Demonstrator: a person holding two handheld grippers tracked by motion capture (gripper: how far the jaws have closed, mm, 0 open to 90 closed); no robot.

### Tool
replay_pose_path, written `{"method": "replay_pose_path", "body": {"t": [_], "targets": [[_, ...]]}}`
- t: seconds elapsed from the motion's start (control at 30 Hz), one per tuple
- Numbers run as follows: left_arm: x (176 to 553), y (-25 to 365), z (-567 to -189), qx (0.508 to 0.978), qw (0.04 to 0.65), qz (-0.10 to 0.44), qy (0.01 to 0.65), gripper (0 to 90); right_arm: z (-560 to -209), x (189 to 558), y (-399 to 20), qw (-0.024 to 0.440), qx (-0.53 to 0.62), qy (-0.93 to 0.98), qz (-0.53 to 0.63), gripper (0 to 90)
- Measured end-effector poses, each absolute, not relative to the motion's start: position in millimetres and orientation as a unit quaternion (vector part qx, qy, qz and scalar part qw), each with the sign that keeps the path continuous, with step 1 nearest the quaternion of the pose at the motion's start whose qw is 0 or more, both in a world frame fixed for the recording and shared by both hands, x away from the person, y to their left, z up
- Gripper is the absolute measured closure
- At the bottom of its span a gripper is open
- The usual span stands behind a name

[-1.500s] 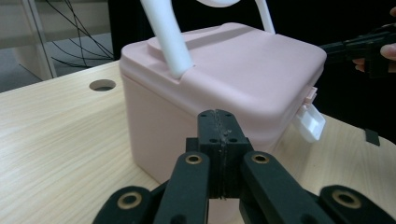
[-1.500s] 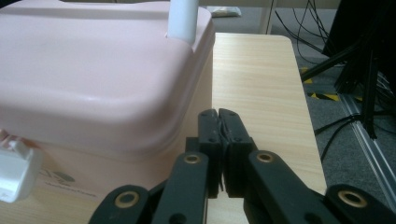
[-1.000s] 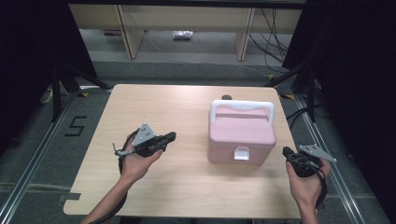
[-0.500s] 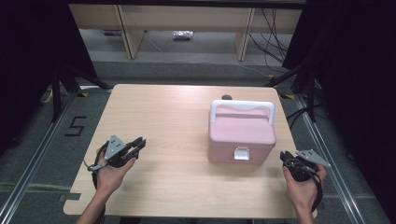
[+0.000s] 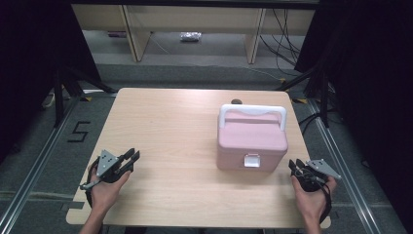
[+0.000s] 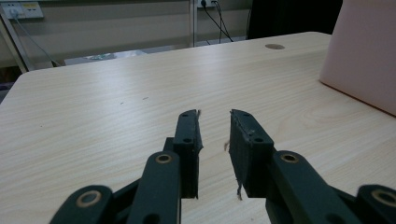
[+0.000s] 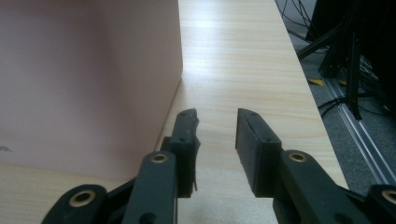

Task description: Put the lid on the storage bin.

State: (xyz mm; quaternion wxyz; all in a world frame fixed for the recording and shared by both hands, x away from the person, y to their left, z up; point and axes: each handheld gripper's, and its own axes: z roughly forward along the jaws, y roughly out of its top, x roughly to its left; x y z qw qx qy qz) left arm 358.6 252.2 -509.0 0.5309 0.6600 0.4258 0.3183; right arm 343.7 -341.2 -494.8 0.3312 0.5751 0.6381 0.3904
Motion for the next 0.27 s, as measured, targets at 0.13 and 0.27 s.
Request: {"method": "replay_pose_path", "body": {"t": [0.13,0.27], "targets": [[356.2,253.7,-512.2,0.654,0.534,0.322,0.427,68.0,-496.2,342.1,-337.8,0.328,0.587,0.623,0.399,65.8],[355.0,253.3,-513.7,0.648,0.541,0.325,0.426,65.4,-498.0,340.6,-339.2,0.331,0.586,0.616,0.409,64.2]]}}
